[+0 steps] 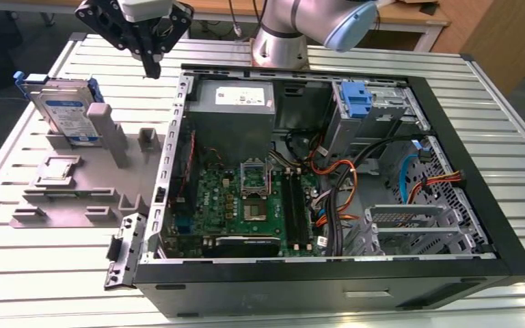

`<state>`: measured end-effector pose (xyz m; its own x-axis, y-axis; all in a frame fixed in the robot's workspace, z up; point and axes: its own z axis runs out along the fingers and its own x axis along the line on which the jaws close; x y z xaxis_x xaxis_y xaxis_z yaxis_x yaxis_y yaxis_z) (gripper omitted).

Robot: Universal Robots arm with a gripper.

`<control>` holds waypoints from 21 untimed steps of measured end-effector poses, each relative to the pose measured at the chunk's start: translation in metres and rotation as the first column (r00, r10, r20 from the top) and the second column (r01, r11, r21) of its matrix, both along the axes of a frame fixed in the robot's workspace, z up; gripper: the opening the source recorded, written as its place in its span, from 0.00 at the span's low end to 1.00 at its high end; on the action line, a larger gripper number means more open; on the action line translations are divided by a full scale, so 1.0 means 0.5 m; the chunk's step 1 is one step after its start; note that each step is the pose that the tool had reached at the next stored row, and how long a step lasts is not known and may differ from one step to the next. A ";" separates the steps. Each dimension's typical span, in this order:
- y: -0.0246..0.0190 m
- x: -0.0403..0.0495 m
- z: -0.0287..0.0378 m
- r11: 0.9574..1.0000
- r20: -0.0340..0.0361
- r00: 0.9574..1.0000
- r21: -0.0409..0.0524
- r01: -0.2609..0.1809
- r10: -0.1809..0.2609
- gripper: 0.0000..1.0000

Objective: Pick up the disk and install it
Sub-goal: 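Reach for the disk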

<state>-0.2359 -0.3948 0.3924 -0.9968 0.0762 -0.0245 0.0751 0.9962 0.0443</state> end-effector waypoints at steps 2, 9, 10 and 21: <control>0.0000 -0.003 0.000 1.000 0.000 1.000 0.000 0.000 0.000 0.10; 0.0000 -0.011 0.000 1.000 0.000 1.000 0.000 0.000 0.000 0.10; 0.0000 -0.012 0.000 1.000 0.000 1.000 0.000 0.000 0.000 0.10; 0.0000 -0.026 0.000 1.000 0.000 1.000 0.000 0.000 0.000 0.10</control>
